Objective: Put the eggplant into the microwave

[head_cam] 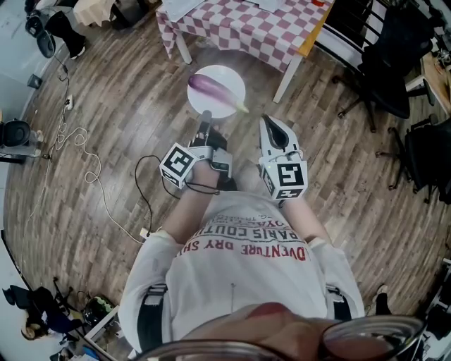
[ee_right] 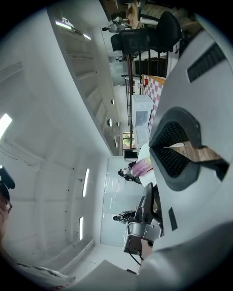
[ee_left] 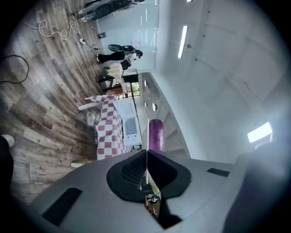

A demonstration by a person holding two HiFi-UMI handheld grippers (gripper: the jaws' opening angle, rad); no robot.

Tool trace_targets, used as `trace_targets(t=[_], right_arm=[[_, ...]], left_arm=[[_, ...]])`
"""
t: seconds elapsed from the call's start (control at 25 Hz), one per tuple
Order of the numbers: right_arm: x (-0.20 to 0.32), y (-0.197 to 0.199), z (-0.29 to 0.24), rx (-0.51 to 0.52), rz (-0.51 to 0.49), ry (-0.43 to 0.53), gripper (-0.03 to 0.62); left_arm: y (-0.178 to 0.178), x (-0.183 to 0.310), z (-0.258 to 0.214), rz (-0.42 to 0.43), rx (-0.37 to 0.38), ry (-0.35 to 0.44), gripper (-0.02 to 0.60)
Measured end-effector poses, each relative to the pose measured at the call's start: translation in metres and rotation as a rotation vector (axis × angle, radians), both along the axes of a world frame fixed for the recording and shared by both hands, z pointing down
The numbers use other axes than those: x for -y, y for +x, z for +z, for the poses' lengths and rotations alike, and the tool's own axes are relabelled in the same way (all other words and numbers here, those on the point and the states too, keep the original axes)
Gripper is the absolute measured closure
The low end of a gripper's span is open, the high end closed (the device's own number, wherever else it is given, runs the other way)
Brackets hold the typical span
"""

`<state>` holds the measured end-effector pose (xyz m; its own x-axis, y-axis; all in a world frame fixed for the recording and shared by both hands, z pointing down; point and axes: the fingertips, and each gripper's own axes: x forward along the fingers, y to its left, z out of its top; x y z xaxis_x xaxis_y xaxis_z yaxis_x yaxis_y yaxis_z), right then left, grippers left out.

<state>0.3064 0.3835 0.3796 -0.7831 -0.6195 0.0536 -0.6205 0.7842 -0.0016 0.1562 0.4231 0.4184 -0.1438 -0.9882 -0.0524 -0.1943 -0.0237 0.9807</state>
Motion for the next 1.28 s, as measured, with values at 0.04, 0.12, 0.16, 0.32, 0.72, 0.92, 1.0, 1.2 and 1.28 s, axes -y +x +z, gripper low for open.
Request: trace_targets(t=[0.04,0.12,0.16,0.32,0.72,0.92,1.0,1.2,1.28], right_arm=[[0.004,-0.002,0.002,0.001,0.000,-0.006,0.568],[0.012,-0.006,0.005,-0.001,0.001,-0.009,0.568],[0.018,-0.010,0.006,-0.003,0.002,-0.010,0.568],[0.049,-0.033,0.010,-0.011,0.009,-0.021,0.568],[0.160,-0.141,-0.001,-0.018,0.078,-0.037,0.568],[0.209,-0.207,-0.013,-0.019,0.124,-0.007,0.568],[0.226,-0.228,-0.017,-0.016,0.147,0.017,0.568],[0.262,-0.271,-0.014,-0.017,0.168,0.005,0.568],[0.274,-0.282,-0.009,-0.027,0.165,-0.006,0.568]], left_arm=[[-0.002,0.003,0.004,-0.001,-0.012,-0.004,0.552],[-0.007,0.010,0.010,-0.002,-0.028,-0.010,0.552],[-0.011,0.015,0.012,-0.002,-0.030,-0.012,0.552],[-0.034,0.045,0.015,0.008,-0.031,-0.017,0.552],[-0.148,0.164,0.001,0.083,-0.048,-0.009,0.552],[-0.212,0.220,-0.006,0.130,-0.060,0.000,0.552],[-0.236,0.239,-0.008,0.140,-0.051,0.008,0.552],[-0.279,0.275,-0.003,0.150,-0.065,-0.001,0.552],[-0.288,0.285,0.004,0.155,-0.085,-0.011,0.552]])
